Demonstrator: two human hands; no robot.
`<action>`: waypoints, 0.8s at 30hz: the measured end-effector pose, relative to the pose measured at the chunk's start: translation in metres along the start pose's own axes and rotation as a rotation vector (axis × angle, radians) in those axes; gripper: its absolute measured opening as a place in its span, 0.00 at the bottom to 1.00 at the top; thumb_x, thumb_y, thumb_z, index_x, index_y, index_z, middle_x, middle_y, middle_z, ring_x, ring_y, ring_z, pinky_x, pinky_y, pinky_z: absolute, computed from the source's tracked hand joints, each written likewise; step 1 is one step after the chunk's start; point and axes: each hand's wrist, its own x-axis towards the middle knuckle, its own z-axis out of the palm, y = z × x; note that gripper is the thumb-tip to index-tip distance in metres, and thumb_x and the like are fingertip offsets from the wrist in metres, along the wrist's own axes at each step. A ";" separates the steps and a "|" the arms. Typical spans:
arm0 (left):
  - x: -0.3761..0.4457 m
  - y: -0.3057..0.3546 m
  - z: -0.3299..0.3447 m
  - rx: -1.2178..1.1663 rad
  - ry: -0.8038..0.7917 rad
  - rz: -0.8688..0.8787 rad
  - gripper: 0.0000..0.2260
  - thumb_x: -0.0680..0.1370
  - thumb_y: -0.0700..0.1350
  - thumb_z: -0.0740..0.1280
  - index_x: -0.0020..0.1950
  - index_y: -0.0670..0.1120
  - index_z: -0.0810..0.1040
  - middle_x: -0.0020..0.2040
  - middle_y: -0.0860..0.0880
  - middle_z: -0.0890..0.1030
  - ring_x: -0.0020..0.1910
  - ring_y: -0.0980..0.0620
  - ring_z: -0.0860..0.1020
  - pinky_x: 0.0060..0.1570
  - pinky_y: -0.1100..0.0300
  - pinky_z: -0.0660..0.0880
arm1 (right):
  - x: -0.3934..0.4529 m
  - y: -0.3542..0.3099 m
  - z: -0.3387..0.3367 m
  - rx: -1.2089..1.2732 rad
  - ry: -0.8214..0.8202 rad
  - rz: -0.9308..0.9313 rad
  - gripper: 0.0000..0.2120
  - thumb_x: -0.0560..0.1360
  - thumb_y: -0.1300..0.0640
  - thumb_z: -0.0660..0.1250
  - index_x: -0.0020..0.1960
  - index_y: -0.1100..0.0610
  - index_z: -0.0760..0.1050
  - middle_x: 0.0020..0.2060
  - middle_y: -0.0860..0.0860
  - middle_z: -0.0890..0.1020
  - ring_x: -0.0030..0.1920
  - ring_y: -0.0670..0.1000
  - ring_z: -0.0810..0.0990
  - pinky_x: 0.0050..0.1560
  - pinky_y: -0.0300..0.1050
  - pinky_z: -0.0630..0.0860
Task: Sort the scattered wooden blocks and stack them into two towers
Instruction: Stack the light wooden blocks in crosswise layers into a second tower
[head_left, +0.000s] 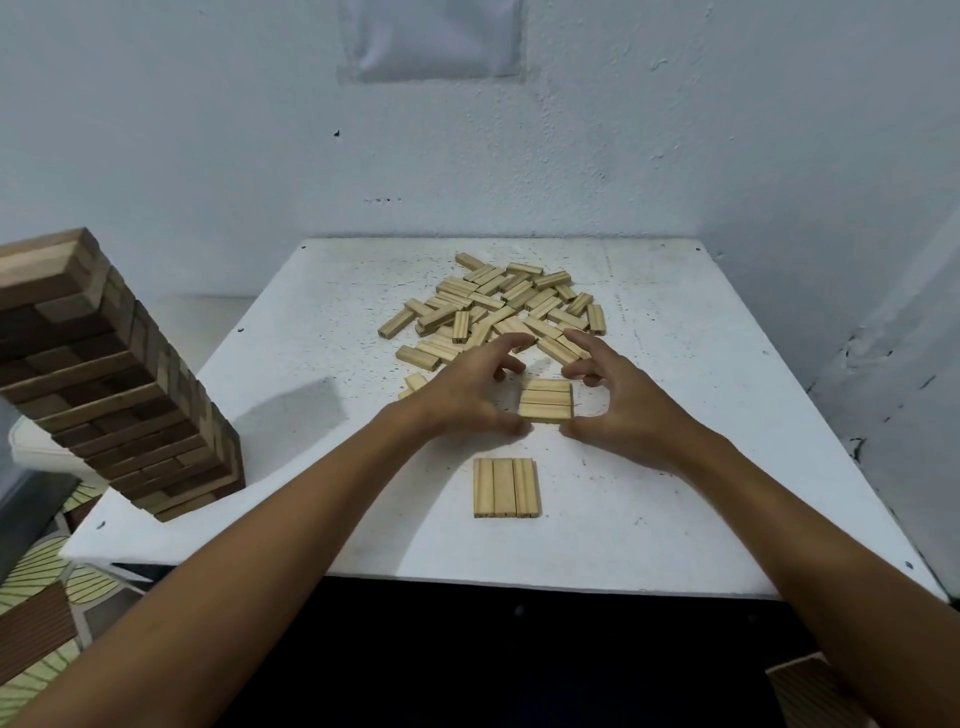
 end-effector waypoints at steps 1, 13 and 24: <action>0.001 0.001 0.000 -0.007 0.005 0.010 0.41 0.68 0.46 0.79 0.75 0.51 0.60 0.64 0.48 0.76 0.57 0.54 0.73 0.46 0.73 0.67 | 0.001 0.000 0.000 -0.003 0.003 -0.008 0.46 0.68 0.57 0.77 0.77 0.43 0.54 0.61 0.47 0.76 0.62 0.48 0.72 0.50 0.31 0.69; -0.018 -0.003 -0.002 -0.143 0.159 0.073 0.34 0.65 0.42 0.80 0.67 0.48 0.70 0.53 0.50 0.81 0.48 0.66 0.75 0.42 0.73 0.68 | -0.005 -0.012 0.005 0.032 0.055 -0.127 0.41 0.65 0.58 0.77 0.73 0.45 0.62 0.52 0.44 0.79 0.52 0.43 0.74 0.43 0.30 0.68; -0.101 0.001 0.005 -0.279 0.215 0.018 0.32 0.58 0.56 0.75 0.61 0.56 0.74 0.51 0.58 0.82 0.52 0.56 0.77 0.54 0.61 0.72 | -0.049 -0.039 0.033 0.062 -0.062 -0.193 0.39 0.64 0.58 0.77 0.70 0.44 0.65 0.51 0.41 0.78 0.53 0.39 0.74 0.47 0.27 0.68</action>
